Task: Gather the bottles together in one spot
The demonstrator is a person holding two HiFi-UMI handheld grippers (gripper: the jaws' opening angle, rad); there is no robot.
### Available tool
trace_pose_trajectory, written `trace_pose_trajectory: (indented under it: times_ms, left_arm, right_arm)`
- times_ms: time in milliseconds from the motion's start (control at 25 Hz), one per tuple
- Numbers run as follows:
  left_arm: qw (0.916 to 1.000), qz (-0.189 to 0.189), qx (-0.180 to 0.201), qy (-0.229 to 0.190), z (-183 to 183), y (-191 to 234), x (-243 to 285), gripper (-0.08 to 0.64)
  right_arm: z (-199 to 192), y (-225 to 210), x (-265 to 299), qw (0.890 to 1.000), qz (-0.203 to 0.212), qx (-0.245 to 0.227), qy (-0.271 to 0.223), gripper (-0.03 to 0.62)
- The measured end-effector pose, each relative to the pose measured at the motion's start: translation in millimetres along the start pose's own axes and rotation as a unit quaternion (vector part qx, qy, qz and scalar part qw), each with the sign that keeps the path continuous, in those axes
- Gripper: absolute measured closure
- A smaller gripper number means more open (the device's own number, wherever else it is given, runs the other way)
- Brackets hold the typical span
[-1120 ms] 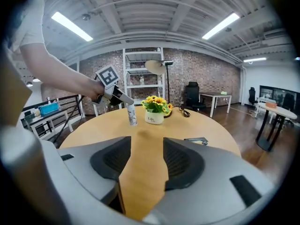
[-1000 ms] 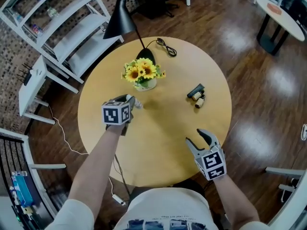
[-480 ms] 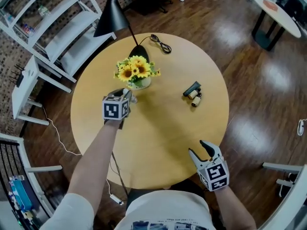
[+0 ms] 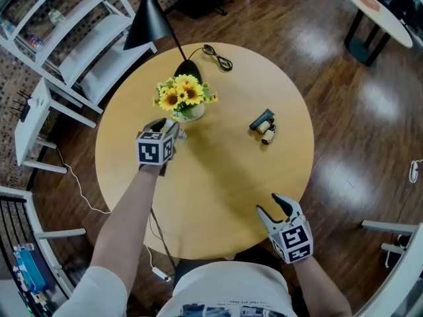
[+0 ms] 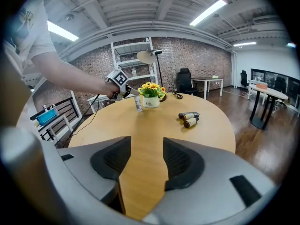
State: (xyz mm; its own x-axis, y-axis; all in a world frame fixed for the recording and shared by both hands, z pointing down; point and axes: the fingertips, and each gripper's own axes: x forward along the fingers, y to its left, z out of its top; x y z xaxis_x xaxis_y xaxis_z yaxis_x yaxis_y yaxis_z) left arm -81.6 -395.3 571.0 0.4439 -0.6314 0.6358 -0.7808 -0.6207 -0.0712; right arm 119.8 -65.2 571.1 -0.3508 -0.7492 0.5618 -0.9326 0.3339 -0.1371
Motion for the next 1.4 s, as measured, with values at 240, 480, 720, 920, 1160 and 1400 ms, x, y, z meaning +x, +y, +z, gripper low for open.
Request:
trace_pose_trajectory:
  times_ms: [240,480,720,920,1160,1400]
  left_arm:
    - [0.9992,0.039,0.002,-0.013,-2,9,-35,0.341]
    - [0.9969,0.051,-0.055,-0.022,-25,-13,-118,0.339]
    - [0.9878,0.033,-0.148,-0.037,-68,-68,-212,0.339]
    - [0.9824,0.016,-0.183,-0.036,-121,-112,-289,0.339]
    - [0.9844,-0.008,-0.175,-0.015,-187,-159,-374,0.339]
    - [0.9815,-0.009,-0.19,-0.023,-232,-177,-422,0.337]
  right_arm:
    - [4,0,0,1.0,0.007,-0.009,-0.007,0.351]
    - [16,13,0,0.998,0.04,-0.032,-0.021,0.351]
    - [33,41,-17,0.997,0.053,-0.051,-0.036,0.351]
    - [33,71,-49,0.995,0.042,-0.08,-0.042,0.351]
    - [7,126,-94,0.997,0.036,-0.07,-0.022,0.351]
    - [-20,173,-125,0.996,0.028,-0.082,-0.01,0.351]
